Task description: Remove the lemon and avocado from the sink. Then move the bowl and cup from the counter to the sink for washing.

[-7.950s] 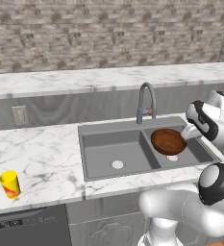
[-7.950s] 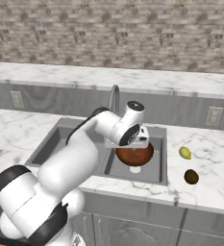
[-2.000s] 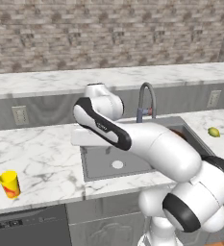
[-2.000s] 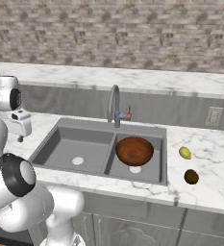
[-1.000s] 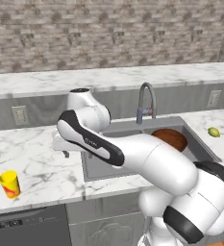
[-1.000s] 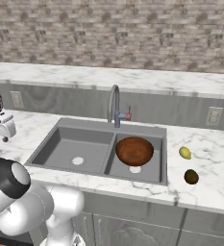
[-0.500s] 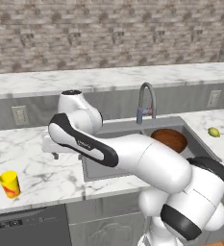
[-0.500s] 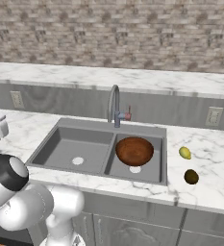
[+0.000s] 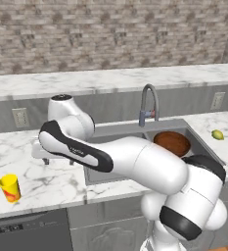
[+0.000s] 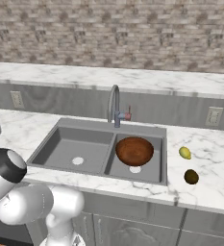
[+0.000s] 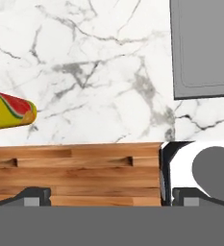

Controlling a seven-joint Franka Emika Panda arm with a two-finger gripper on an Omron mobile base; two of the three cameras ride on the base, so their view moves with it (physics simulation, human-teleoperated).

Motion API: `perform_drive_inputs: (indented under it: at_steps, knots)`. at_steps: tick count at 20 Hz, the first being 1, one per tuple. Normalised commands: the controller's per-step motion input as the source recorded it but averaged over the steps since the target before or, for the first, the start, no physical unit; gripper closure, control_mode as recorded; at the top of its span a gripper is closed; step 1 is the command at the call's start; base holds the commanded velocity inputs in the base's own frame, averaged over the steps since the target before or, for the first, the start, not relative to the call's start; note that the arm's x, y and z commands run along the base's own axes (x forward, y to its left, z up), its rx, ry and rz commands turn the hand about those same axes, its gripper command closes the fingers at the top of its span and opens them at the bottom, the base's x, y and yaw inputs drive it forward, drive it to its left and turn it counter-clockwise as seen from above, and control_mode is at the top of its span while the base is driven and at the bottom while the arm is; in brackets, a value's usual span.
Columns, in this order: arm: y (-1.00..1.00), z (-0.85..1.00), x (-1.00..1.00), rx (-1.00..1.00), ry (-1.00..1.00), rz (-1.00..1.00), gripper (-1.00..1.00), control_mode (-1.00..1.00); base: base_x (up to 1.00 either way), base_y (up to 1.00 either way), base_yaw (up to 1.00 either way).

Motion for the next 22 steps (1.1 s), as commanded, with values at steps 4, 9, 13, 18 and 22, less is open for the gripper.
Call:
perform_drive_inputs:
  at_steps: [4,9,13,18,22]
  knots:
    - [0.24,0.0,0.02,0.0,0.0,0.02,-1.0,-1.0,0.0,0.0,0.0]
    - [0.17,0.0,0.0,0.0,0.0,0.04,-1.0,-1.0,0.0,0.0,0.0]
    - [0.13,0.0,0.0,0.0,0.0,0.03,-1.0,-1.0,0.0,0.0,0.0]
    - [0.19,0.0,0.03,0.0,0.0,0.01,-1.0,-1.0,0.0,0.0,0.0]
    - [0.19,0.0,0.0,0.0,0.0,0.0,-1.0,-1.0,0.0,0.0,0.0]
